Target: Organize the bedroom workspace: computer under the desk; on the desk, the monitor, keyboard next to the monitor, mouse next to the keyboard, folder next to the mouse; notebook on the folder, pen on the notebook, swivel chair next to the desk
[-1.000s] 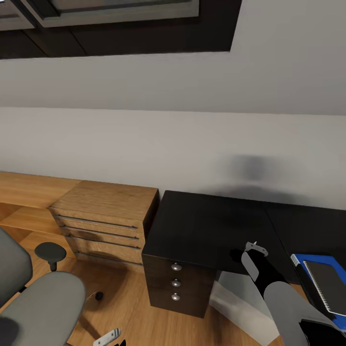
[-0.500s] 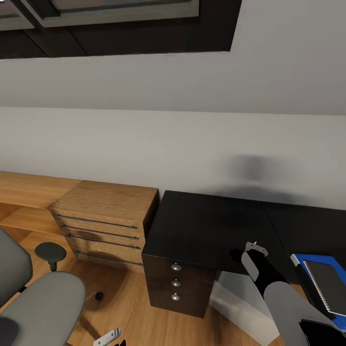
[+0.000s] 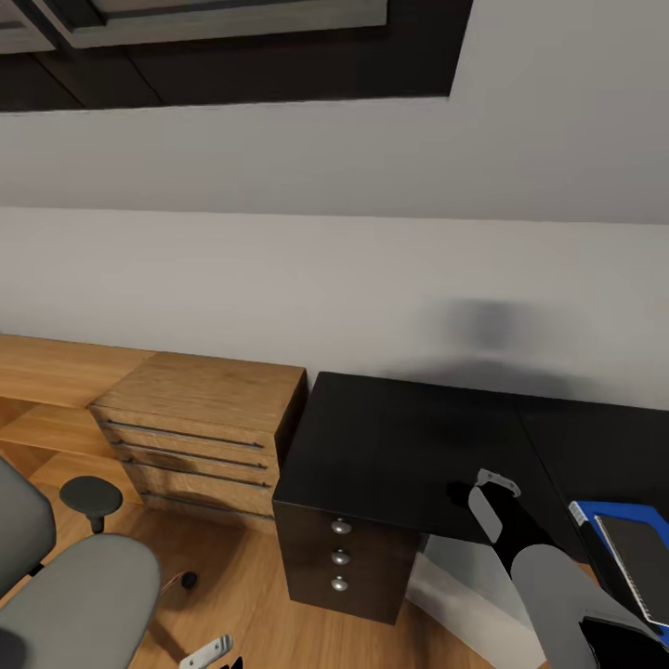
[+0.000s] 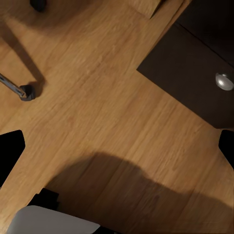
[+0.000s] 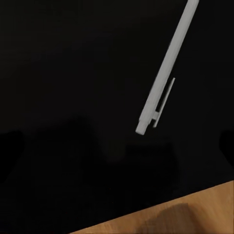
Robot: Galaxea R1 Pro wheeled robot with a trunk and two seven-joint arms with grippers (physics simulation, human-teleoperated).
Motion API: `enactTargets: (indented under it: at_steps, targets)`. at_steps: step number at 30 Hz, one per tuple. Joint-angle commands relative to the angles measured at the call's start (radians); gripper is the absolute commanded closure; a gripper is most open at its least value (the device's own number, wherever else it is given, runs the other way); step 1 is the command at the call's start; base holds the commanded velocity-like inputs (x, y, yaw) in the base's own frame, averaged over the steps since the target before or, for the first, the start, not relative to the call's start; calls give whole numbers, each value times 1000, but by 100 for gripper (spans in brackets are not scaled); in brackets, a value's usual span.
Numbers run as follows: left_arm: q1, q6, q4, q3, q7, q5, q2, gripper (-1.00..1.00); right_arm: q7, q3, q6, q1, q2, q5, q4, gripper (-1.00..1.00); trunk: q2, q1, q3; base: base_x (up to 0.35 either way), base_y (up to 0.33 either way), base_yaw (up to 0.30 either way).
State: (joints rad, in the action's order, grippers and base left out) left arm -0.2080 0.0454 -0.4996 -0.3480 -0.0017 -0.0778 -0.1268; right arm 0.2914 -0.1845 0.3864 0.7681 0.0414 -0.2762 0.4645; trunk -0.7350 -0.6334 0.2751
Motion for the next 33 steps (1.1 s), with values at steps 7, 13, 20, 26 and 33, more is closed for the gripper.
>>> enactTargets:
  at_steps: [7, 13, 20, 26, 33]
  targets:
    - [-1, 2, 0, -2, 0, -8, -1, -100, 6, -67, 19, 0, 0, -11, 3, -100, -1, -1, 1, 241, 0, 0]
    - [-1, 2, 0, -2, 0, -8, -1, -100, 6, -83, 32, 0, 0, -11, 3, -100, -1, -1, 1, 90, 0, 0]
    - [-1, 2, 1, -2, 0, -8, -1, -100, 6, -87, 36, 0, 0, -11, 3, -100, -1, -1, 1, 22, 0, -64]
    - [-1, 2, 1, -2, 0, -8, -1, -100, 6, -88, 37, 0, 0, -11, 3, -100, -1, -1, 1, 5, 0, -202]
    - [-1, 2, 1, -2, 0, -8, -1, -100, 6, -88, 37, 0, 0, -11, 3, -100, -1, -1, 1, 1, 0, -247]
